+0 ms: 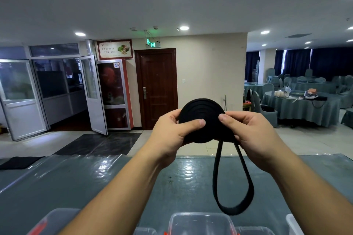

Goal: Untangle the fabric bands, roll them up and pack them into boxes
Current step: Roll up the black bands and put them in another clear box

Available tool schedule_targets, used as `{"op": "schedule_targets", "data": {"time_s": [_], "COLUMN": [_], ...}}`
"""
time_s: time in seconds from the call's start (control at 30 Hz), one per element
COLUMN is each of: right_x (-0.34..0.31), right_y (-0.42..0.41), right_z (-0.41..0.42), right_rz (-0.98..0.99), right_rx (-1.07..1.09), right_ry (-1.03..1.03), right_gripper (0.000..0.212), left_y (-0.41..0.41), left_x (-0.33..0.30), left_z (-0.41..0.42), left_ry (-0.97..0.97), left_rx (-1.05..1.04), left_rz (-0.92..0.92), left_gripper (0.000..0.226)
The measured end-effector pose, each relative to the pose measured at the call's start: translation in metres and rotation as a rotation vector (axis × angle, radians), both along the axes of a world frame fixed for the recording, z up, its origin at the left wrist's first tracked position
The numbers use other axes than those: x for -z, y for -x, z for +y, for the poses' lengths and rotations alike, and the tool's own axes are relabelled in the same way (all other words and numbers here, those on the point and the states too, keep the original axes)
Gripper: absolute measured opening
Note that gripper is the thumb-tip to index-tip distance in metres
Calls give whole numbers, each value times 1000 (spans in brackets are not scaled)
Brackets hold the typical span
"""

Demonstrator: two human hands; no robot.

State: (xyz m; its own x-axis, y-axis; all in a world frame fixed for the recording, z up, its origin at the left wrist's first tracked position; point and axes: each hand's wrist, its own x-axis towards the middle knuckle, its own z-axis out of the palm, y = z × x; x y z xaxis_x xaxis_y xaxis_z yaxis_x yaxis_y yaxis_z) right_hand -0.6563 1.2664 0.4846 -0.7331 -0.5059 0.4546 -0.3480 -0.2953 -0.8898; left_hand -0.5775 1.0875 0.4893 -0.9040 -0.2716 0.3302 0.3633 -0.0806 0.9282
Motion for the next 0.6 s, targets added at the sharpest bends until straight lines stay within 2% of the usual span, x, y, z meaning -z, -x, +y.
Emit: {"op": "schedule_targets", "data": {"time_s": [0.17,0.33,0.47,0.6], "right_x": [6,4,5,8], "right_y": [3,3,-1,-1], "right_z": [2,5,1,3], "right_rz": [12,69,-20,-13], "right_rx": [-2,-13,-53,-32], "right_ry": [-65,-120,38,53], "right_gripper": [19,18,20,22], "left_y": [-2,-6,-6,-6], "left_x": [5,-3,-3,8], "left_z": [4,-5,-2,8], "left_ry": [-47,148,55,-13], "left_rx": [38,47,38,25], "left_rz": [-38,-133,-92,-96], "left_gripper": [33,31,28,30]}}
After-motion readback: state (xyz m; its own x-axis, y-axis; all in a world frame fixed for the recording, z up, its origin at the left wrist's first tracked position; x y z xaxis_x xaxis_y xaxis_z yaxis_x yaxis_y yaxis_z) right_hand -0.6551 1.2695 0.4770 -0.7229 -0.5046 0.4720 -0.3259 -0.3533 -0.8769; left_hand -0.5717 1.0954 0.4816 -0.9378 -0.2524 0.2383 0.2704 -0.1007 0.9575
